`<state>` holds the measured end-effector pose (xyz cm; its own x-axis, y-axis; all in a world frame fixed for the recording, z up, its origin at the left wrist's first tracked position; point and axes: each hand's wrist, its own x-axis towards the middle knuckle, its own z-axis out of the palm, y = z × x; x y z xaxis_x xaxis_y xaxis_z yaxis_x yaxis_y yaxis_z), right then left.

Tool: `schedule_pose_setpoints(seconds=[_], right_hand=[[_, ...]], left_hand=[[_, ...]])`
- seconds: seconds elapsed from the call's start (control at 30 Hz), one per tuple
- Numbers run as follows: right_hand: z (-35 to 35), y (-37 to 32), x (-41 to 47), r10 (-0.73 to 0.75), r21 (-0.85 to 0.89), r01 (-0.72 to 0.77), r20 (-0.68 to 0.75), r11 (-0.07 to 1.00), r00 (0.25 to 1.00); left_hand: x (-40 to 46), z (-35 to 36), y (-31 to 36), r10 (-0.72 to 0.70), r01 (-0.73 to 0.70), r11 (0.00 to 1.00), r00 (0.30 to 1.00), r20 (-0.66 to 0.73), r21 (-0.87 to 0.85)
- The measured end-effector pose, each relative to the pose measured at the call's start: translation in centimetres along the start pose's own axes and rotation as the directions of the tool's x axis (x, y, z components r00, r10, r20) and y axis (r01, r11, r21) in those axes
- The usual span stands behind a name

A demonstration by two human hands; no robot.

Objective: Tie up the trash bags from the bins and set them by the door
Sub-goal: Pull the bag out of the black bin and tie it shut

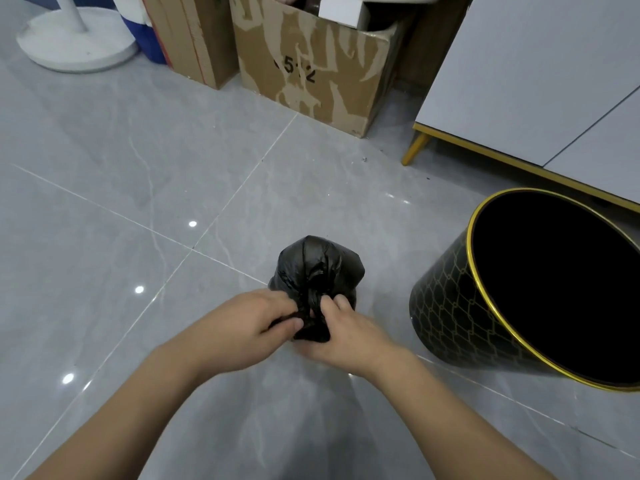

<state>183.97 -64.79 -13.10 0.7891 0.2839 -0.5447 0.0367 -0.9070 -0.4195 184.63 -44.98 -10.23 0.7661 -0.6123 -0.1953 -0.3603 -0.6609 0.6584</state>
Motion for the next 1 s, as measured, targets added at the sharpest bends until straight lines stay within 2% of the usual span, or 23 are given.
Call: schedule_pose_setpoints(seconds=[0.1, 0.27, 0.37, 0.6, 0.7, 0.83, 0.9, 1.0], right_hand=[[-0.1, -0.7, 0.6, -0.001, 0.003, 0.001, -0.115, 1.0, 0.993], [-0.9, -0.7, 0.6, -0.045, -0.093, 0.028, -0.189, 0.995, 0.981], [-1.9, 0.1, 0.2, -0.049, -0.126, 0.022, -0.214, 0.992, 0.976], [-4.0, 0.9, -0.4, -0.003, -0.213, -0.104, -0.449, 0.972, 0.893], [-4.2, 0.8, -0.7, -0.004, -0.238, -0.114, -0.442, 0.965, 0.897], [-4.4, 0.6, -0.7, -0.002, -0.26, -0.12, -0.427, 0.958, 0.904], [-4.6, 0.4, -0.7, 0.006, -0.239, -0.12, -0.427, 0.964, 0.904], [-4.6, 0.4, -0.9, 0.022, -0.185, -0.112, -0.433, 0.976, 0.901]], left_hand=[[1.1, -1.6, 0.6, -0.026, 0.026, 1.0, 1.0, 0.003, 0.009], [2.5, -3.7, 0.9, -0.202, 0.202, 0.979, 0.979, 0.022, 0.006], [3.1, -4.0, 0.7, -0.214, 0.216, 0.976, 0.974, -0.077, 0.027], [4.3, -2.1, 0.5, -0.188, 0.162, 0.98, 0.948, -0.256, -0.118], [4.4, -1.6, 0.9, -0.168, 0.114, 0.977, 0.93, -0.326, -0.178], [5.4, -1.0, 1.7, -0.185, 0.047, 0.956, 0.862, -0.472, -0.289], [6.2, -0.5, 2.0, -0.278, 0.074, 0.905, 0.849, -0.449, -0.42], [7.1, 0.0, 2.2, -0.356, 0.134, 0.866, 0.841, -0.407, -0.481]])
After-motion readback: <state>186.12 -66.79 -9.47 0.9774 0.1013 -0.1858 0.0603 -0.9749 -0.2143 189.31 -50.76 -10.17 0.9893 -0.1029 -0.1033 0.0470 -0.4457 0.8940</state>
